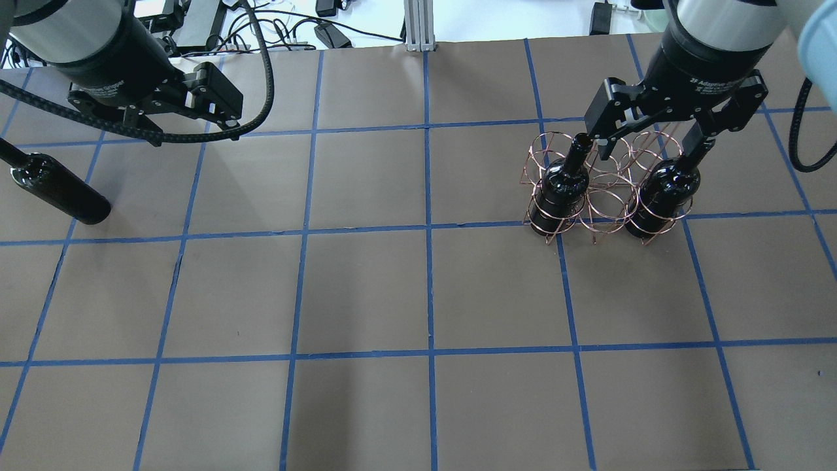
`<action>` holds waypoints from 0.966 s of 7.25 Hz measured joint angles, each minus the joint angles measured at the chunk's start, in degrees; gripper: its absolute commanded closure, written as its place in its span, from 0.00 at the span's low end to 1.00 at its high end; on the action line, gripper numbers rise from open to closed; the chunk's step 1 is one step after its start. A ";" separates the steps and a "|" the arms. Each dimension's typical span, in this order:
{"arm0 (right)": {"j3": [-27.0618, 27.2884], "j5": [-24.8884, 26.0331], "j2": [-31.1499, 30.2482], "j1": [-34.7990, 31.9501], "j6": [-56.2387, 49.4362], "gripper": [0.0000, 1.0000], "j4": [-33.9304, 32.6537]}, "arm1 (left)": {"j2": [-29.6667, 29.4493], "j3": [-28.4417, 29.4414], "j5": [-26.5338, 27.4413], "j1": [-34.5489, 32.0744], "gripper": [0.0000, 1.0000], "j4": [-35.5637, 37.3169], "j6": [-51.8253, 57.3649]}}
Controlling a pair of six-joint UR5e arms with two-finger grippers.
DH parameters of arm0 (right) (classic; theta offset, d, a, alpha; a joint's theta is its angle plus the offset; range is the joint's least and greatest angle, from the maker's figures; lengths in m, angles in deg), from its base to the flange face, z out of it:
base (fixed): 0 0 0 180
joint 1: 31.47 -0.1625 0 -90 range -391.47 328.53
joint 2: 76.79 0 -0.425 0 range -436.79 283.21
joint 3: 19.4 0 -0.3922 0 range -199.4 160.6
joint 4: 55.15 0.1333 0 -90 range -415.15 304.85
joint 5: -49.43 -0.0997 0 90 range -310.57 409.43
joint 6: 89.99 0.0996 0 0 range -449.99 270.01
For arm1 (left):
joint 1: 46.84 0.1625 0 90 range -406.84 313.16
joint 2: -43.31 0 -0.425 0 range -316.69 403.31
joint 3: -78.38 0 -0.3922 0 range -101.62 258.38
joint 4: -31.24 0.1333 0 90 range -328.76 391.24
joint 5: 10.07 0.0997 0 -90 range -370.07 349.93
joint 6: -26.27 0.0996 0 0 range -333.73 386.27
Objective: Place wine into wine basket
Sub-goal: 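Move the left gripper toward the neck of the lying dark bottle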
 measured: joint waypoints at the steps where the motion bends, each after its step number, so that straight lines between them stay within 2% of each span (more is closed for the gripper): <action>1: 0.15 0.04 -0.04 0.00 0.01 0.00 -0.05 | -0.10 -0.04 0.05 0.19 0.00 0.01 0.01; 4: 0.22 0.05 -0.07 0.00 0.18 0.00 -1.31 | -0.81 -0.06 0.12 2.40 0.00 0.45 1.80; 7: 0.23 -0.09 -0.07 0.00 0.28 0.00 -2.54 | -2.47 0.19 -0.22 13.57 0.00 1.67 15.53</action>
